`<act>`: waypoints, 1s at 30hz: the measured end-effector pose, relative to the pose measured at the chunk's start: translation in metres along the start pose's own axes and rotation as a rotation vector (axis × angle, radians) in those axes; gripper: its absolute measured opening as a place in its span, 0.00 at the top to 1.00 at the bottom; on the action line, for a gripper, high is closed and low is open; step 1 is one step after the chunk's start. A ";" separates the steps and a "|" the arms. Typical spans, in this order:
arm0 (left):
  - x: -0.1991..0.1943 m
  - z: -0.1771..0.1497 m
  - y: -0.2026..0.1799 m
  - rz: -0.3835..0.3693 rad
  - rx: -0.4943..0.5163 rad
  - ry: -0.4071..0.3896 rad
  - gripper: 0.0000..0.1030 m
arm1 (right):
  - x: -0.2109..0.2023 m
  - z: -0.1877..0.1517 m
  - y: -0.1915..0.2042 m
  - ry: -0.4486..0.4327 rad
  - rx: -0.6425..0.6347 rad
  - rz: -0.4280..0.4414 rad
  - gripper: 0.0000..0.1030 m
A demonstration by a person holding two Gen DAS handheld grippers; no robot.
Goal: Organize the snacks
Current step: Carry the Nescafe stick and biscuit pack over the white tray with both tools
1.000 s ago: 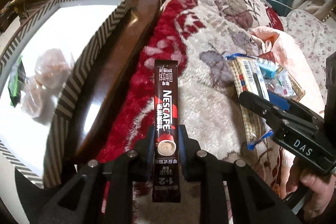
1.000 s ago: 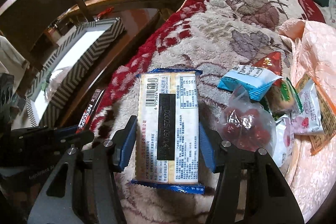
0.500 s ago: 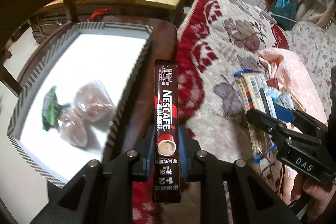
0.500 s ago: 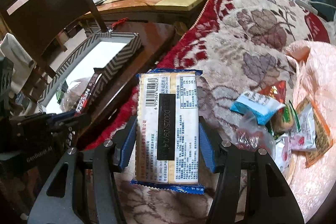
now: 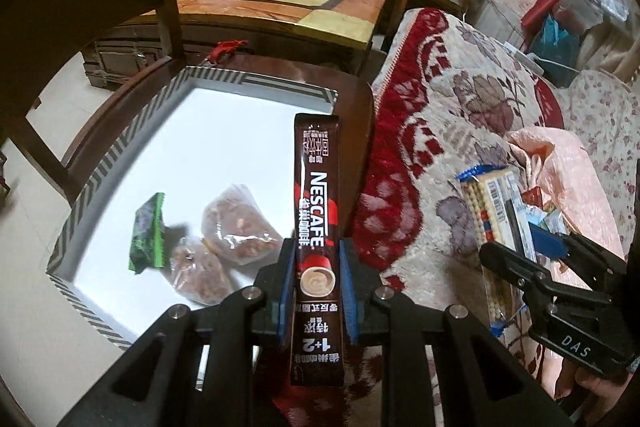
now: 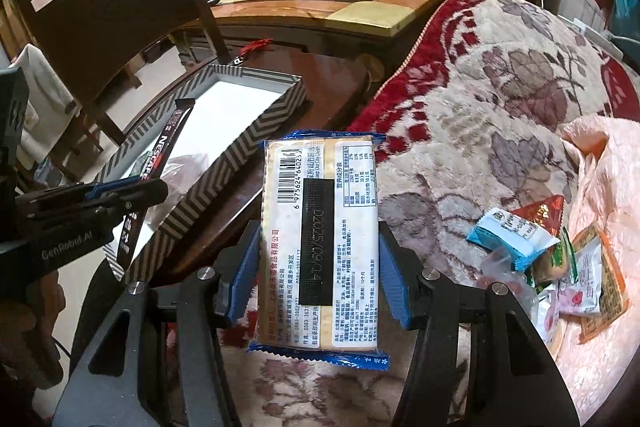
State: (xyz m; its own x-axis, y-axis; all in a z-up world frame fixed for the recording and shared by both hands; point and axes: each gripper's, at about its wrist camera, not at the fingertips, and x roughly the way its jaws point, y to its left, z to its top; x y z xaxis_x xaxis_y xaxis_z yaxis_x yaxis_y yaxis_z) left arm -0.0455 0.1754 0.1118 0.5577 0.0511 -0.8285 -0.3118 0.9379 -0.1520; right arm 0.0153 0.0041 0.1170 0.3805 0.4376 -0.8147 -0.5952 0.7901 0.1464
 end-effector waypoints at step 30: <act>0.007 0.015 0.086 0.120 -0.098 -0.003 0.78 | 0.034 0.042 0.079 0.039 -0.139 0.090 0.47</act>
State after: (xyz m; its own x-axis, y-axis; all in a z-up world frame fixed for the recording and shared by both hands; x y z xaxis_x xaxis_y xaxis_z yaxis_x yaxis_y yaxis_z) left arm -0.0572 0.2615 0.1013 0.5140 0.1620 -0.8423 -0.4497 0.8871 -0.1038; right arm 0.0108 0.0994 0.1238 0.2951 0.4851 -0.8232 -0.7187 0.6804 0.1433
